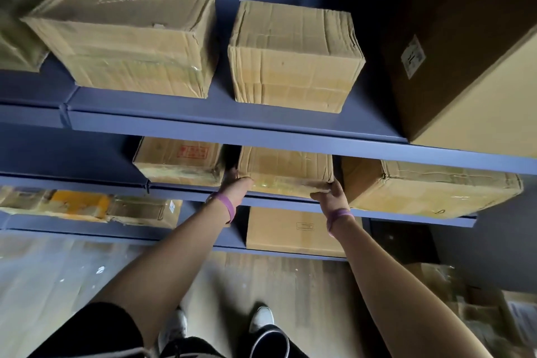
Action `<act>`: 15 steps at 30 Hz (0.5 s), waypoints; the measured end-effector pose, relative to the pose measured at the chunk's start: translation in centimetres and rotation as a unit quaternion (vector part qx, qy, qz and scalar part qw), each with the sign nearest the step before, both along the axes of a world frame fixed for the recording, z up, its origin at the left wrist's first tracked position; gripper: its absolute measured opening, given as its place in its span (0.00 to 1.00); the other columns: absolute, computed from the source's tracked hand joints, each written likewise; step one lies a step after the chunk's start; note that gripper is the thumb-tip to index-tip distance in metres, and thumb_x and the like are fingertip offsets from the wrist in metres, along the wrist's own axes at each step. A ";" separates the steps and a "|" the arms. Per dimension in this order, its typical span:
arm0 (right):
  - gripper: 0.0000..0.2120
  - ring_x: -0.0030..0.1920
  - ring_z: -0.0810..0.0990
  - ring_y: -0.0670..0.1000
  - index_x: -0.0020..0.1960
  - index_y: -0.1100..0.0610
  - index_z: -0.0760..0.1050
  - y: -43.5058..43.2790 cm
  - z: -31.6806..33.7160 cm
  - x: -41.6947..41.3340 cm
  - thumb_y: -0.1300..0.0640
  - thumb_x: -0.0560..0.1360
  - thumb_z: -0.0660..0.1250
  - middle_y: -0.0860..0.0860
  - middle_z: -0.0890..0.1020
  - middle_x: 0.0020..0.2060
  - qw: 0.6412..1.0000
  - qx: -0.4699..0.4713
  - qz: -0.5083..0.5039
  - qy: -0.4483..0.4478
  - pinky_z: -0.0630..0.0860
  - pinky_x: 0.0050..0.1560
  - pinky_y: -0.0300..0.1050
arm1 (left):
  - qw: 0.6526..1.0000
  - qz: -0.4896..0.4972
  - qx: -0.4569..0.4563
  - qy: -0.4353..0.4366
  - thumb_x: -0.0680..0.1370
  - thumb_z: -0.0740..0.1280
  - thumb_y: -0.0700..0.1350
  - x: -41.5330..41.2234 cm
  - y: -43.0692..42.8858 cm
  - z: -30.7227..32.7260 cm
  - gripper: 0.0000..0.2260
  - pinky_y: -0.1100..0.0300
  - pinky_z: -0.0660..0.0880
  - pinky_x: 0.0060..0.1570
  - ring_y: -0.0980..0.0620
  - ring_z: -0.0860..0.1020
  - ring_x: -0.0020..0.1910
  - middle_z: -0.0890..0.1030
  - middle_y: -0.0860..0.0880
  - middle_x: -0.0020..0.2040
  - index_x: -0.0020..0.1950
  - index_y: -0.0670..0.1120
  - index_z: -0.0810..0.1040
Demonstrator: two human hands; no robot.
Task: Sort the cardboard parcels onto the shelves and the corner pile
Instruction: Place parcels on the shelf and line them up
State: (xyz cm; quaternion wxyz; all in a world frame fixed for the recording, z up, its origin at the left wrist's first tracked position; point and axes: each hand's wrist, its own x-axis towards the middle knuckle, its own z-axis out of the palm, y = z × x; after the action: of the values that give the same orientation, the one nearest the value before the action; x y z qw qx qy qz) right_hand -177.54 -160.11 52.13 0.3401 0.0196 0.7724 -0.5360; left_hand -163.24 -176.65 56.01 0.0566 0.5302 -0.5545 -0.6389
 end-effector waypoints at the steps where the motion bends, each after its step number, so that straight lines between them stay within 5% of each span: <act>1: 0.31 0.60 0.76 0.56 0.76 0.58 0.62 0.0 -0.1 0.0 0.72 0.75 0.63 0.56 0.74 0.67 1.000 0.003 0.006 0.001 0.70 0.54 0.42 | 1.000 0.001 0.001 -0.001 0.81 0.62 0.38 0.1 0.1 0.0 0.28 0.50 0.64 0.74 0.46 0.63 0.75 0.62 0.48 0.77 0.80 0.48 0.57; 7: 0.15 0.51 0.75 0.53 0.57 0.60 0.74 1.4 0.6 0.9 0.75 0.75 0.62 0.51 0.79 0.47 0.999 -0.001 -0.012 0.033 0.70 0.40 0.33 | 0.999 -0.033 -0.013 -0.034 0.80 0.63 0.40 1.6 0.6 1.5 0.23 0.49 0.68 0.71 0.45 0.70 0.68 0.70 0.50 0.68 0.76 0.49 0.64; 12: 0.19 0.57 0.77 0.55 0.65 0.58 0.74 2.8 2.4 2.7 0.70 0.76 0.66 0.54 0.80 0.58 0.997 -0.035 -0.057 0.033 0.74 0.62 0.48 | 0.997 -0.035 -0.057 -0.045 0.78 0.69 0.46 4.5 0.9 2.4 0.22 0.52 0.74 0.61 0.42 0.76 0.65 0.77 0.47 0.67 0.71 0.46 0.72; 15: 0.16 0.54 0.79 0.54 0.61 0.57 0.75 3.7 3.8 4.4 0.65 0.75 0.71 0.54 0.81 0.54 0.996 -0.033 -0.073 0.048 0.75 0.61 0.50 | 0.997 -0.016 -0.066 -0.023 0.76 0.73 0.47 6.5 1.4 2.9 0.24 0.53 0.74 0.62 0.44 0.77 0.62 0.79 0.45 0.64 0.70 0.44 0.73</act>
State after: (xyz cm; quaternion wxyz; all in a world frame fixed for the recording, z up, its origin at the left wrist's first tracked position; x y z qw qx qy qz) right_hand -173.16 -156.45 55.92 0.2631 0.0393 0.7664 -0.5848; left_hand -156.71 -175.27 58.88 0.0685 0.5307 -0.6049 -0.5897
